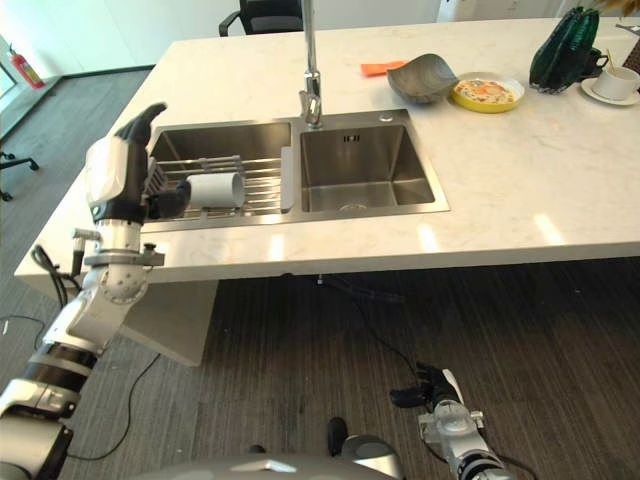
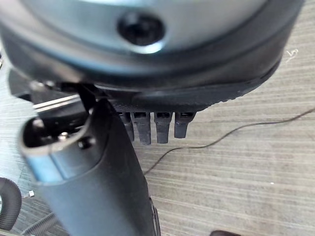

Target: Place the dishes in the dishwasher.

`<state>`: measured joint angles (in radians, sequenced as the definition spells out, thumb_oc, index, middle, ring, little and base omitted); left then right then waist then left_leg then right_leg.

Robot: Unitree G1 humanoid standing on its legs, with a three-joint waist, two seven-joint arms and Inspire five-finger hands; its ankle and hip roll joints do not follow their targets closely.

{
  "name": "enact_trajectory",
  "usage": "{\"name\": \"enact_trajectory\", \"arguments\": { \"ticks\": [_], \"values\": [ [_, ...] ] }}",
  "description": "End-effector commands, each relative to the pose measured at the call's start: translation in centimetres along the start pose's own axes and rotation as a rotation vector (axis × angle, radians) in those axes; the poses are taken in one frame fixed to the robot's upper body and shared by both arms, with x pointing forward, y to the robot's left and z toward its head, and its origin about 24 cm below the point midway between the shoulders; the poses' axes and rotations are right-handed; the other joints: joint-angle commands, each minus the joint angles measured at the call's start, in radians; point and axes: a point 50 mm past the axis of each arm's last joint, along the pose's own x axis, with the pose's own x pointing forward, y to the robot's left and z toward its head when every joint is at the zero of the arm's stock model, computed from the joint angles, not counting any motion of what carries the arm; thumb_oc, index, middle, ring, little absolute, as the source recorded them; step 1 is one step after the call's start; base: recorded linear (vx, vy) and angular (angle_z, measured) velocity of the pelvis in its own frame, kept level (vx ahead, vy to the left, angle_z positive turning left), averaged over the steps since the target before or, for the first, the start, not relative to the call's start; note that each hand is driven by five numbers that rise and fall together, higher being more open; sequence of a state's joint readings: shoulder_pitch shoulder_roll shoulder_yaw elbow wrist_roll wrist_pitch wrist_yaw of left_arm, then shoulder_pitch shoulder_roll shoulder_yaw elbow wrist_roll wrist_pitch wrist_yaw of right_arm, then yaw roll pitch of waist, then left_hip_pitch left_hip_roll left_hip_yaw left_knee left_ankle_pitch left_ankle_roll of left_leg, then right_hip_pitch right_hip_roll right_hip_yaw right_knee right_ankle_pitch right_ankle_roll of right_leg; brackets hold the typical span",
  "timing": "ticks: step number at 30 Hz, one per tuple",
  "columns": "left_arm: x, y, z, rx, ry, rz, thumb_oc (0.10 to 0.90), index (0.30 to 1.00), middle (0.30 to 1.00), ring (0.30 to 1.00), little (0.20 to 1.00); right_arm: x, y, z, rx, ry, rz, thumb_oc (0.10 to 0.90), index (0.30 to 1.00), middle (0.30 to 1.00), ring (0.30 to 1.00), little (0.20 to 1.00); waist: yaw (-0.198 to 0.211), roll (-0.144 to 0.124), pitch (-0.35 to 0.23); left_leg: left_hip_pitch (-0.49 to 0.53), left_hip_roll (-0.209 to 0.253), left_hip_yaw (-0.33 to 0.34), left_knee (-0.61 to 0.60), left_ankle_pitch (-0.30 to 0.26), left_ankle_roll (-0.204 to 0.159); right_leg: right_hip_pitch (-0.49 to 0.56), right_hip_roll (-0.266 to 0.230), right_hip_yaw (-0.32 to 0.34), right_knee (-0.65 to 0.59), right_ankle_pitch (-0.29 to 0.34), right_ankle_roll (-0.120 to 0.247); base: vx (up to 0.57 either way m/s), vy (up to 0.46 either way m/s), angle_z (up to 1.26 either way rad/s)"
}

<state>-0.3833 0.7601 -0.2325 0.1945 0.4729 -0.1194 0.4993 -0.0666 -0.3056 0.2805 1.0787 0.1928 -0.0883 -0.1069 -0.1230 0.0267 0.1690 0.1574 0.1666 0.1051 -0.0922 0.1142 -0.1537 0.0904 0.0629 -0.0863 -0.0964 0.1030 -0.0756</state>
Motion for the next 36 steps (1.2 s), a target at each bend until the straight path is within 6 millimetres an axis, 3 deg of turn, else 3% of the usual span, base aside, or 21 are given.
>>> {"name": "enact_trajectory", "arguments": {
  "ticks": [1, 3, 8, 12, 19, 25, 29, 36],
  "values": [
    [2.8, 3.2, 1.4, 0.117, -0.137, 0.084, 0.8, 0.9, 0.9, 0.9, 0.9, 0.1, 1.6, 1.0, -0.02, -0.051, 0.066, 0.8, 0.9, 0.9, 0.9, 0.9, 0.0, -0.024, -0.083, 0.009, -0.03, 0.014, 0.005, -0.13, 0.023, 0.015, -0.189, -0.003, 0.026, -0.103, 0.217, 0.02, 0.028, -0.1],
    [5.1, 2.9, 2.5, 0.3, -0.232, -0.062, 0.8, 0.9, 0.9, 0.9, 0.9, -0.4, 2.6, -1.7, -0.077, 0.058, 0.145, 0.8, 0.9, 0.9, 0.9, 0.9, -0.008, -0.028, -0.089, 0.019, -0.04, 0.019, 0.005, -0.14, 0.03, 0.024, -0.198, -0.003, 0.029, -0.106, 0.225, 0.02, 0.038, 0.07],
    [6.6, 1.8, 1.9, 0.374, -0.194, -0.16, 0.8, 0.9, 0.9, 0.9, 0.9, -1.1, 2.5, -4.1, -0.101, 0.148, 0.165, 0.8, 0.9, 0.9, 0.9, 0.9, -0.031, -0.024, -0.095, 0.032, -0.045, 0.028, 0.005, -0.148, 0.032, 0.032, -0.205, 0.003, 0.027, -0.108, 0.231, 0.01, 0.018, 0.05],
    [7.6, 0.4, 0.9, 0.349, -0.098, -0.22, 0.8, 0.9, 0.9, 0.9, 0.9, -1.1, 2.4, -4.1, -0.088, 0.144, 0.155, 0.8, 0.9, 0.9, 0.9, 0.9, -0.049, -0.016, -0.095, 0.046, -0.047, 0.038, 0.005, -0.163, 0.033, 0.042, -0.21, 0.008, 0.023, -0.115, 0.237, 0.03, 0.016, -0.1],
    [8.8, -1.4, -1.5, 0.282, 0.126, -0.305, 0.8, 0.9, 0.9, 0.9, 0.9, -0.6, 3.2, -2.2, -0.146, 0.088, 0.191, 0.8, 0.9, 0.9, 0.9, 0.9, -0.074, 0.001, -0.087, 0.061, -0.046, 0.062, 0.005, -0.164, 0.037, 0.032, -0.205, 0.041, 0.025, -0.107, 0.241, -0.01, 0.001, -0.13],
    [8.3, -2.5, -3.6, 0.243, 0.302, -0.366, 0.8, 0.9, 0.9, 0.9, 0.9, -0.4, 3.5, -1.6, -0.175, 0.08, 0.209, 0.8, 0.9, 0.9, 0.9, 0.9, -0.094, 0.011, -0.083, 0.066, -0.045, 0.076, 0.005, -0.163, 0.037, 0.026, -0.198, 0.057, 0.026, -0.107, 0.24, 0.0, -0.016, -0.1],
    [8.9, -2.4, -4.0, 0.166, 0.391, -0.34, 0.8, 0.9, 0.9, 0.9, 0.9, -0.6, 2.9, -2.9, -0.175, 0.141, 0.196, 0.8, 0.9, 0.9, 0.9, 0.9, -0.114, 0.024, -0.074, 0.062, -0.045, 0.084, 0.005, -0.158, 0.034, 0.021, -0.197, 0.062, 0.025, -0.105, 0.239, 0.0, -0.008, -0.15],
    [9.6, -2.3, -3.3, 0.19, 0.37, -0.332, 0.8, 0.9, 0.9, 0.9, 0.9, -1.0, 2.0, -4.4, -0.172, 0.195, 0.167, 0.8, 0.9, 0.9, 0.9, 0.9, -0.131, 0.034, -0.069, 0.062, -0.044, 0.091, 0.005, -0.157, 0.031, 0.022, -0.196, 0.062, 0.019, -0.104, 0.239, 0.0, -0.004, -0.02]
  ]
}}
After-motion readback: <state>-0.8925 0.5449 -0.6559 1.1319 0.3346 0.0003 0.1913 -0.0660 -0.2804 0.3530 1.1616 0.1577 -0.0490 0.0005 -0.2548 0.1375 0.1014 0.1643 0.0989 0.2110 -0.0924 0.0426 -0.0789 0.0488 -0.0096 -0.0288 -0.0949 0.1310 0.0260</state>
